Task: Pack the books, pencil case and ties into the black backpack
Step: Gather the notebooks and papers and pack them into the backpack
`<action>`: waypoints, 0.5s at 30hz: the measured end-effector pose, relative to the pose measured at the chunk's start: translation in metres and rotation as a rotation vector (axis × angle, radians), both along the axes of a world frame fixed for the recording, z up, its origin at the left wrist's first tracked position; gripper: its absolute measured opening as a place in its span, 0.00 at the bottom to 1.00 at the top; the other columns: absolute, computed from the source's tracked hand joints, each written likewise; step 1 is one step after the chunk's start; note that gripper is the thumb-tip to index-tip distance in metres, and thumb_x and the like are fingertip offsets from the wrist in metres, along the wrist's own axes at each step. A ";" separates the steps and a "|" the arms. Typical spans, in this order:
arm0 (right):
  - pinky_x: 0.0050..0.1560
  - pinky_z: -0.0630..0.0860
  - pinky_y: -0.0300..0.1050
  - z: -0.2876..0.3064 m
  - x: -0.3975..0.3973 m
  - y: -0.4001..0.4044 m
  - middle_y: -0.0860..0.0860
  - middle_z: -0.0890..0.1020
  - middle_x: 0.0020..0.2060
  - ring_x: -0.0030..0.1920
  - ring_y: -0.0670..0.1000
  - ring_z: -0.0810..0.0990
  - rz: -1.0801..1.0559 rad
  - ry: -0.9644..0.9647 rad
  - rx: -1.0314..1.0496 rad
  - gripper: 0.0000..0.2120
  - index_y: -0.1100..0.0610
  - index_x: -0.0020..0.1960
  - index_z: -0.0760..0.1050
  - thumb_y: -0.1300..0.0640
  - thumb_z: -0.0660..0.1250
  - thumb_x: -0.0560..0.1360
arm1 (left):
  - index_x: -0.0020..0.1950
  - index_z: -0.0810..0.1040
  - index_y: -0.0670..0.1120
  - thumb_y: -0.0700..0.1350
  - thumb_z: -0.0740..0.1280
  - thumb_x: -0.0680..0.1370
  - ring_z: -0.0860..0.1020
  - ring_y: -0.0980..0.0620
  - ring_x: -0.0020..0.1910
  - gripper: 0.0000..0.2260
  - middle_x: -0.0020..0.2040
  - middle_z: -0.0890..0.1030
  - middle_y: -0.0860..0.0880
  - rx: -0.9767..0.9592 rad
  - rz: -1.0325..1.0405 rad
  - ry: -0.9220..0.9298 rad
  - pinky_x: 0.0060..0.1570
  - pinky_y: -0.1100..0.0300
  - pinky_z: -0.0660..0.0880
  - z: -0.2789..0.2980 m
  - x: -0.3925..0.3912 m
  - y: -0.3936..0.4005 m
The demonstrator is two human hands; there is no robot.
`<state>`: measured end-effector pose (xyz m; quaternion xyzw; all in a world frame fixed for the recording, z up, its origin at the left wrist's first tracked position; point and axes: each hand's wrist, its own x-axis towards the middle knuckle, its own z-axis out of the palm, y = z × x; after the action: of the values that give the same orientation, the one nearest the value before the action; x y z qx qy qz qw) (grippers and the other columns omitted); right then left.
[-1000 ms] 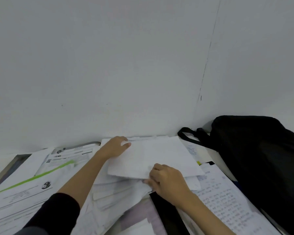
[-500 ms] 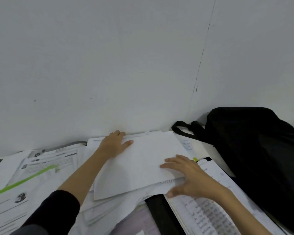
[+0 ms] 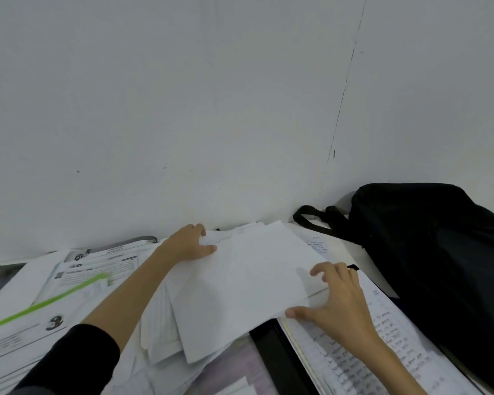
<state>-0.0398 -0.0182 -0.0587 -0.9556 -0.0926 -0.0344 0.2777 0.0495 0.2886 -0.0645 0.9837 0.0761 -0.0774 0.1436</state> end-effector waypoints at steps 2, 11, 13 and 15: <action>0.39 0.70 0.41 -0.003 -0.008 -0.001 0.43 0.73 0.39 0.41 0.45 0.72 -0.074 0.048 0.172 0.20 0.50 0.41 0.68 0.38 0.73 0.65 | 0.71 0.65 0.45 0.60 0.64 0.76 0.69 0.47 0.66 0.29 0.67 0.70 0.45 0.006 0.022 0.046 0.62 0.56 0.68 0.004 -0.006 0.003; 0.34 0.69 0.42 -0.002 -0.020 0.011 0.54 0.78 0.28 0.28 0.50 0.74 -0.071 0.274 0.234 0.22 0.57 0.30 0.67 0.43 0.66 0.74 | 0.52 0.75 0.39 0.66 0.61 0.75 0.74 0.51 0.34 0.28 0.37 0.77 0.47 0.015 0.188 0.181 0.30 0.63 0.66 0.026 -0.041 -0.001; 0.30 0.71 0.41 0.001 -0.019 0.009 0.61 0.82 0.34 0.27 0.53 0.78 -0.141 0.348 0.467 0.18 0.60 0.35 0.70 0.48 0.68 0.74 | 0.41 0.72 0.43 0.65 0.62 0.74 0.68 0.53 0.27 0.23 0.29 0.70 0.49 -0.043 0.218 0.184 0.26 0.63 0.63 0.028 -0.053 0.002; 0.27 0.74 0.43 0.003 -0.017 0.006 0.64 0.82 0.38 0.28 0.55 0.79 -0.224 0.472 0.780 0.14 0.63 0.42 0.70 0.53 0.70 0.74 | 0.42 0.68 0.45 0.60 0.66 0.75 0.65 0.53 0.26 0.19 0.30 0.68 0.50 -0.165 0.240 0.176 0.25 0.63 0.60 0.029 -0.068 0.003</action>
<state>-0.0566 -0.0127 -0.0552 -0.7655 0.0969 0.1217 0.6243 -0.0187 0.2914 -0.0359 0.9418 0.1988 -0.1514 0.2248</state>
